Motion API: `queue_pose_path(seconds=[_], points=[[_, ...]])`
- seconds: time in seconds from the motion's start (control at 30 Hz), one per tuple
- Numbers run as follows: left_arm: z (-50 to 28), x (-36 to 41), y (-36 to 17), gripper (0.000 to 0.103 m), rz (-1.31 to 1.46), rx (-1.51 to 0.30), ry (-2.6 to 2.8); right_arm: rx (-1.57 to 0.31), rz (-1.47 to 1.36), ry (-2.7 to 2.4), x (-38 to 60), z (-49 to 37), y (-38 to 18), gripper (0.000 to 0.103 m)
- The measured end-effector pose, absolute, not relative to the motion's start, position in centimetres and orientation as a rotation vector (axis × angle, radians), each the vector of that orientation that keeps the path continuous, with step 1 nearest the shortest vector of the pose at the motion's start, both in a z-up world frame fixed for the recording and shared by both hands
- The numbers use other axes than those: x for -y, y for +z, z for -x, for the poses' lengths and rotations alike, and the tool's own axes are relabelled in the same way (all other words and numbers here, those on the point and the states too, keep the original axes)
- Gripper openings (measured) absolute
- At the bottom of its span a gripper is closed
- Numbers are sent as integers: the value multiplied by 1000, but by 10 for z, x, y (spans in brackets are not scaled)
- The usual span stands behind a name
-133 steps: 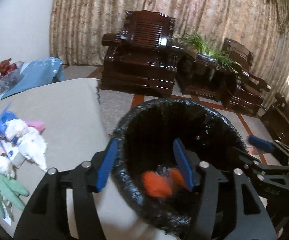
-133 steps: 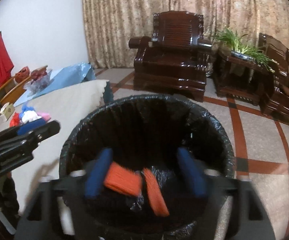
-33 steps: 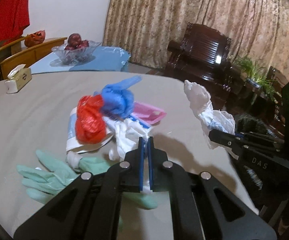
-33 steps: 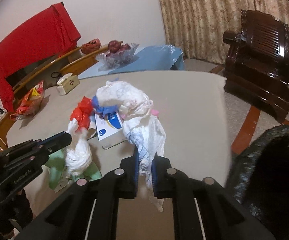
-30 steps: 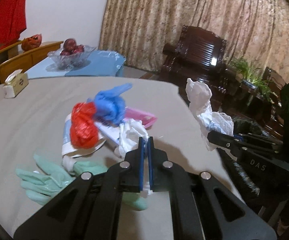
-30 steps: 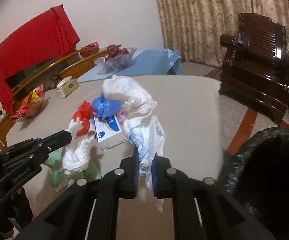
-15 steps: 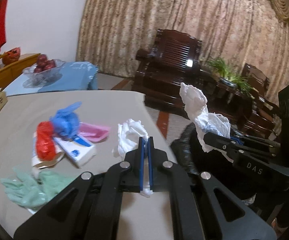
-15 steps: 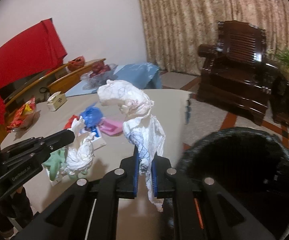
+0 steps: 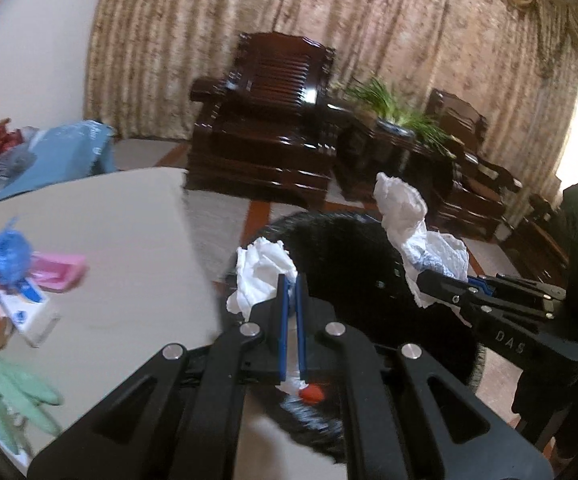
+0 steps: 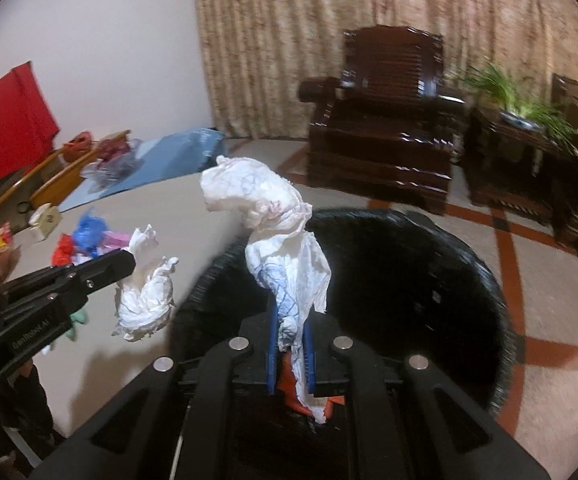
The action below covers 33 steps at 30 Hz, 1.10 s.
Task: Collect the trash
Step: 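Carry both white tissues over the bin and open both tools, then move both tools back to the table and grasp the green rubber gloves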
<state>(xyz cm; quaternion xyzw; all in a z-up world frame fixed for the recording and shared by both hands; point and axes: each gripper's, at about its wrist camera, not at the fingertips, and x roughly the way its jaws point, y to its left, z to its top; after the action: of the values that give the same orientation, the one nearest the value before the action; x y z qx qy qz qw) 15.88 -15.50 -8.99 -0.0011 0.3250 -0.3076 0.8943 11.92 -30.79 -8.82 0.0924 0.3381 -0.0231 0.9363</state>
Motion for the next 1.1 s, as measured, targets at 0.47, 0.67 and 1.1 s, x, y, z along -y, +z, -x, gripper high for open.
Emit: queue_pose_path(seconds=[0.47,0.67,1.1], points=[[-165,187,-106,56,-15,-718,-663,-719,-219,-203,348,-94,-113,82],[-158,156,-91,81,-26,-658,-578,-635,-233,-179,343,-88,-96,97],[-141,32,-69,89,-1,-615,-316,-558,-181,48,250,-119,-62,97]])
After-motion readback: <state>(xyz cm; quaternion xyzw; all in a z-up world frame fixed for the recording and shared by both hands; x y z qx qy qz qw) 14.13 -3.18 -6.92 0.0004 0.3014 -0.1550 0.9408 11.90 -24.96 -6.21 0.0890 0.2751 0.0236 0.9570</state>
